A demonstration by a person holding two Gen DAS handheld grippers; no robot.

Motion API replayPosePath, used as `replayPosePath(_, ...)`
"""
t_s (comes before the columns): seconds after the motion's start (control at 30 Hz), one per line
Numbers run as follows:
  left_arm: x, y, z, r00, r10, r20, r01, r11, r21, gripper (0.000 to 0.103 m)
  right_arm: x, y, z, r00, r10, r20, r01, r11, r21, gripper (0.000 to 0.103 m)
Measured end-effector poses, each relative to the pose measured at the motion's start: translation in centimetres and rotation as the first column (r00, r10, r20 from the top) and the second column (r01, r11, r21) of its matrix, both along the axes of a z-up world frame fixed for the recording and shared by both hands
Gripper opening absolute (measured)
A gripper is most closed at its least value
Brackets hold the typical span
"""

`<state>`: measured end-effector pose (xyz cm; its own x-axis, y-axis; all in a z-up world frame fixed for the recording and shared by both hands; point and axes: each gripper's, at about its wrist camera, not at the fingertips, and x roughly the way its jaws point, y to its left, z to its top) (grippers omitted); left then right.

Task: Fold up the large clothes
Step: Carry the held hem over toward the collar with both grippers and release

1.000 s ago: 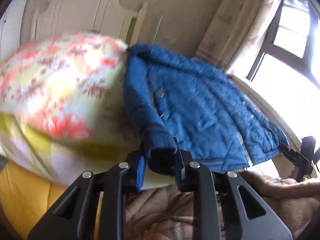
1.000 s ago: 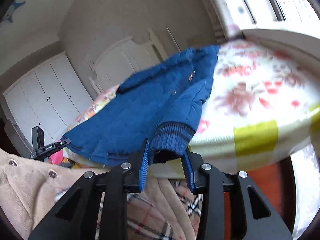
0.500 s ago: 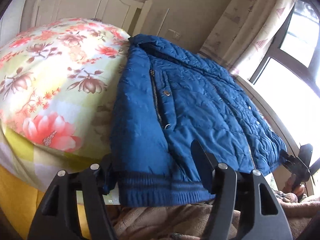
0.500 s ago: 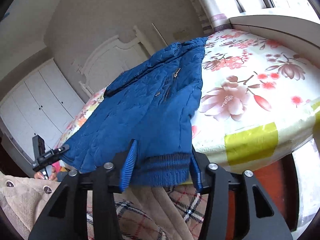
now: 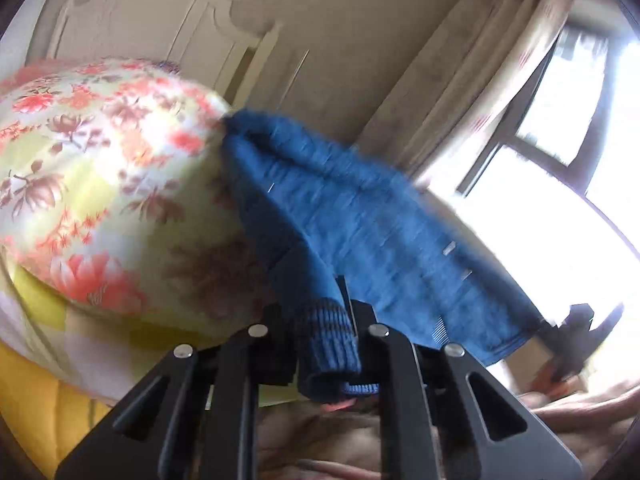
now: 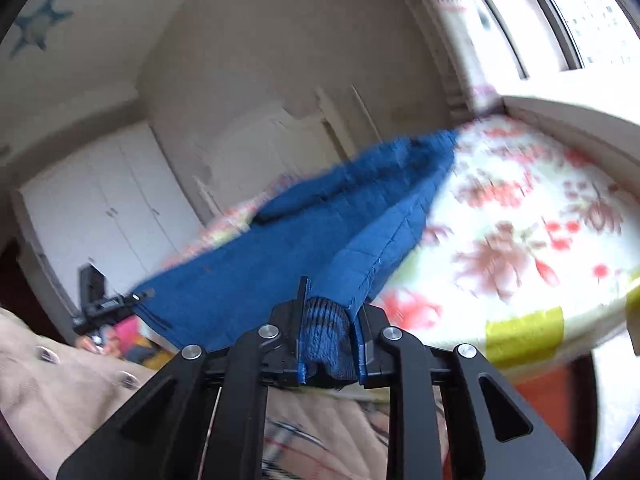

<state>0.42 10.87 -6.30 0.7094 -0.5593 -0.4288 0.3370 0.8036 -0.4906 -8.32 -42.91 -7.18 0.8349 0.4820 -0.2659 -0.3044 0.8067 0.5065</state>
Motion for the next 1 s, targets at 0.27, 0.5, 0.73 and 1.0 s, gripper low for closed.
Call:
replayPosePath(0.27, -5.3, 5.8, 9.6, 0.965, -0.043, 0.259, 0.127, 0.939, -0.318, 0.016, -4.9, -0.9, 11.6, 0.931, 0.069, 0.359, -0.082, 0.996, 0.021, 0.023)
replayPosePath(0.5, 5.6, 3.7, 12.3, 0.988, -0.004, 0.156, 0.053, 0.948, -0.314, 0.022, 5.3, 0.7, 14.9, 0.971, 0.026, 0.237, -0.017, 0.999, -0.042, 0.023)
replayPosePath(0.73, 23.3, 1.5, 7.9, 0.985, 0.112, -0.135, -0.143, 0.957, -0.254, 0.06, 22.6, -2.8, 9.4, 0.987, -0.1, -0.128, 0.106, 0.994, 0.041, 0.028)
replayPosePath(1.0, 28.4, 5.1, 3.4, 0.947, 0.247, -0.207, -0.28, 0.948, -0.15, 0.088, 25.3, -8.9, 4.1, 0.965, -0.19, -0.183, 0.215, 0.969, 0.125, 0.097)
